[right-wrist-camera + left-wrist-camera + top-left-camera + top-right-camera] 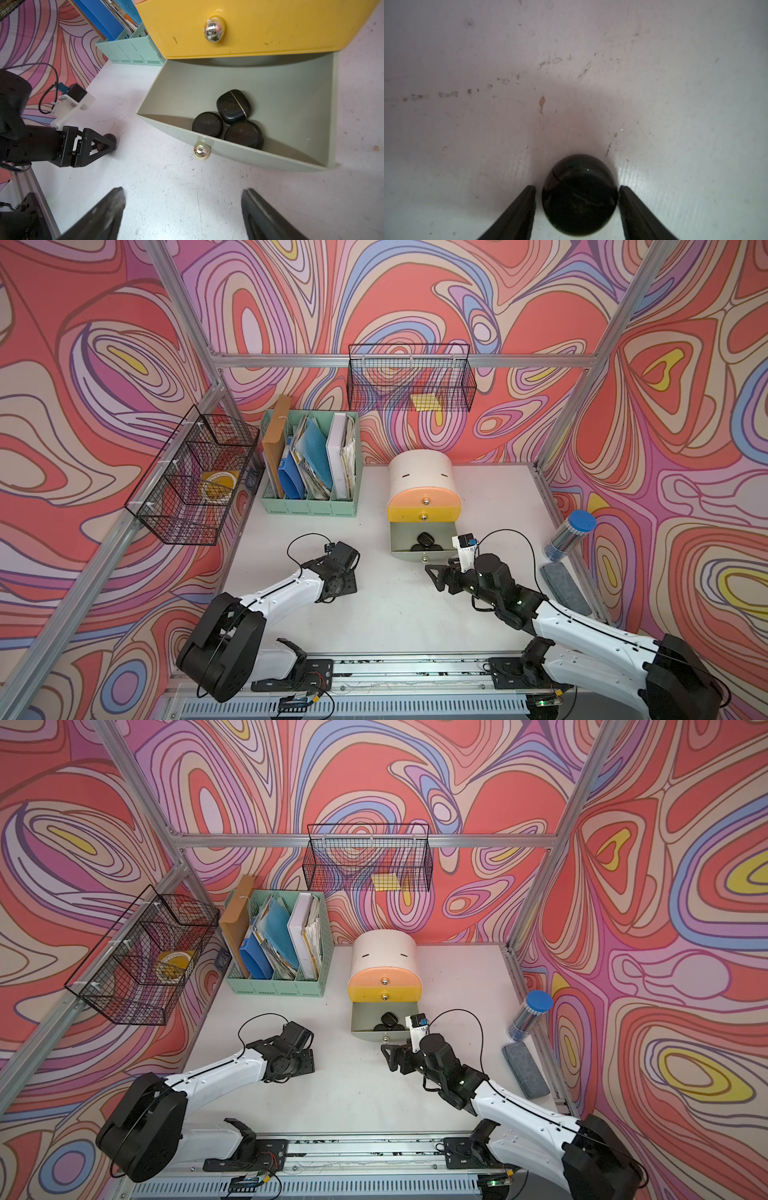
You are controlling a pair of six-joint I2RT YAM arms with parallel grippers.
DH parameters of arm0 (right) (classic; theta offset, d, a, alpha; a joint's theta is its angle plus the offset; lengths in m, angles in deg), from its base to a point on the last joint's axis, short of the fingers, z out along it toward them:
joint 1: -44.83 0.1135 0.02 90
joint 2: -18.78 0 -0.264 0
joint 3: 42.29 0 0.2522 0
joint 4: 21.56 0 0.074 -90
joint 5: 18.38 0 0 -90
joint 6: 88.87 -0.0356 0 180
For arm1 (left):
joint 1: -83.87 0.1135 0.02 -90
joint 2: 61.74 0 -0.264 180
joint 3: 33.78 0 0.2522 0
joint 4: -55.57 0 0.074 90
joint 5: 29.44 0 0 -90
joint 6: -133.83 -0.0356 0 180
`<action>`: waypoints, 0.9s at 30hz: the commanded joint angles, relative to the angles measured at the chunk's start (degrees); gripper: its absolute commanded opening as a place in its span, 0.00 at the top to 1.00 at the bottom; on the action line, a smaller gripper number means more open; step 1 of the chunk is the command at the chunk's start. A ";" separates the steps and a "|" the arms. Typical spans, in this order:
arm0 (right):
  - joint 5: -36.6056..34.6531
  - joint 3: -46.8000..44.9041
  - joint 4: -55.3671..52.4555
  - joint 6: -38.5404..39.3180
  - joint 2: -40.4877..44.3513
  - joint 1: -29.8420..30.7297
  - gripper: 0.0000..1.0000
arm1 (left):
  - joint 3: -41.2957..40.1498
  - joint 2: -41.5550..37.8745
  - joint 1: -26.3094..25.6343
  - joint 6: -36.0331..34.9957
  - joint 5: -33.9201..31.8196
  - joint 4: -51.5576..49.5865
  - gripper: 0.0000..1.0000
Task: Put the bluetooth earphones in the drawer according to color
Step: Pick up the Bluetooth earphone from the center of the board.
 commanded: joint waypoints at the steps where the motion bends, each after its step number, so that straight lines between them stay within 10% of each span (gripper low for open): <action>1: -0.35 -0.61 -0.46 -0.41 1.03 -0.15 0.11 | 0.57 1.42 0.34 0.12 0.19 0.54 0.39; 27: -1.70 -2.53 1.21 -1.69 1.74 -0.15 0.11 | 3.50 0.69 -2.80 -1.39 0.86 -0.80 0.52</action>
